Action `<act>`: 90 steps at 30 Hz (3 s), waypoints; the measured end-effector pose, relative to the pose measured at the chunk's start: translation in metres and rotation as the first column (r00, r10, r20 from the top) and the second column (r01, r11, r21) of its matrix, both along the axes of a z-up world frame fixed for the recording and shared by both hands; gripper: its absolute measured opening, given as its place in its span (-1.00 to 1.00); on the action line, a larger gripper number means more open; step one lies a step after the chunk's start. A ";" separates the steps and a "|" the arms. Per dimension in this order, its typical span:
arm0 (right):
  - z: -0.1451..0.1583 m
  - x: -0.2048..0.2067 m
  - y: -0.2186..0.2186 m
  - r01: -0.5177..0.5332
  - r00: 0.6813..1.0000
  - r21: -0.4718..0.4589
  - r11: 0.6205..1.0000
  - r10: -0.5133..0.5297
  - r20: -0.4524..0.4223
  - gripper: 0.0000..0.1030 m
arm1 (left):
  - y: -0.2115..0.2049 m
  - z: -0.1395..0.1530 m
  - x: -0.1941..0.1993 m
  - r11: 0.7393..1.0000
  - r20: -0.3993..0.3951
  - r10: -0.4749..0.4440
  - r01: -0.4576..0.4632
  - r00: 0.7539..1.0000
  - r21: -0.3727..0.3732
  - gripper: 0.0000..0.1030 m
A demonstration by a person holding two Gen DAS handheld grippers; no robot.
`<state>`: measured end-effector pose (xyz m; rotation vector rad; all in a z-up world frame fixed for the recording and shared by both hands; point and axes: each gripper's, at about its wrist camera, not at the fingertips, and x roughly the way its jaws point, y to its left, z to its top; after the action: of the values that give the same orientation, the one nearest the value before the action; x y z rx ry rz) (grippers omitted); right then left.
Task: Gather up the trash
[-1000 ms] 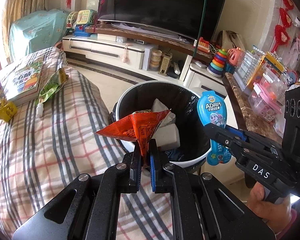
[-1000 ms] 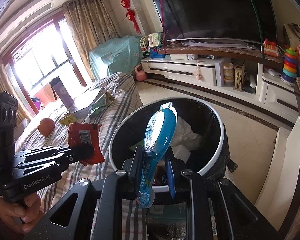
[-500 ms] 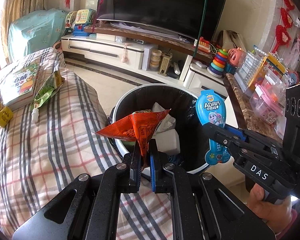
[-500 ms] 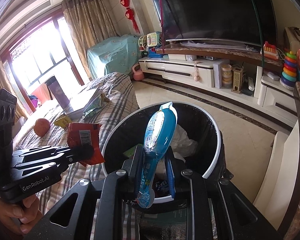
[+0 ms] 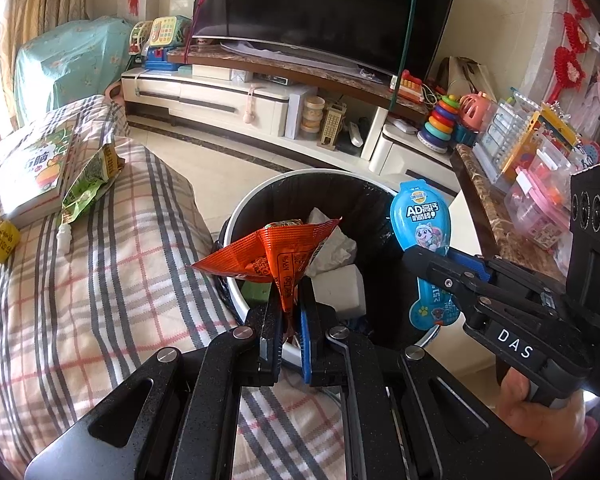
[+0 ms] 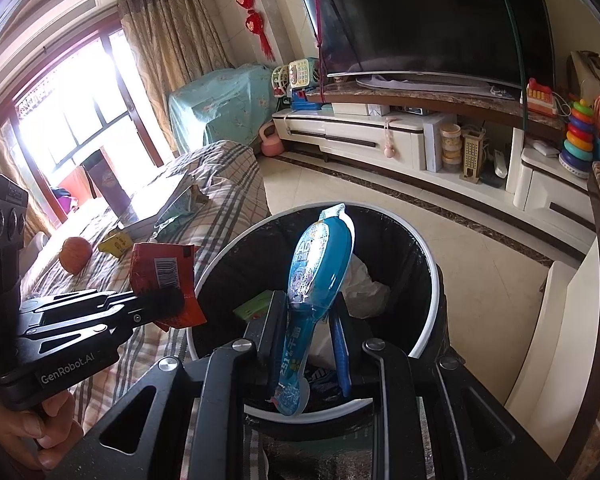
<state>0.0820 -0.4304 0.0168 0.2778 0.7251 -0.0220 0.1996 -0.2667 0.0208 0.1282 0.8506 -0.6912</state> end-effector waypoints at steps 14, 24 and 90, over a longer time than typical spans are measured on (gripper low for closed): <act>-0.010 0.011 -0.004 0.002 0.999 -0.006 1.000 -0.002 -0.043 -0.59 | -0.011 -0.006 0.010 1.000 -0.024 -0.007 0.008 1.000 0.009 -0.88; -0.011 0.017 -0.006 -0.003 0.998 -0.015 1.000 0.002 -0.062 -0.59 | -0.018 -0.006 0.014 1.000 -0.029 -0.014 0.014 0.999 0.014 -0.88; 0.025 -0.090 0.063 0.048 0.982 0.030 0.998 -0.052 0.183 0.99 | 0.132 -0.001 -0.083 0.963 0.077 0.244 -0.232 0.967 -0.139 0.64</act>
<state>-0.0080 -0.3673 0.0421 0.3181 0.5353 -0.0344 0.1170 -0.1344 0.0195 -0.0584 0.7153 -0.5076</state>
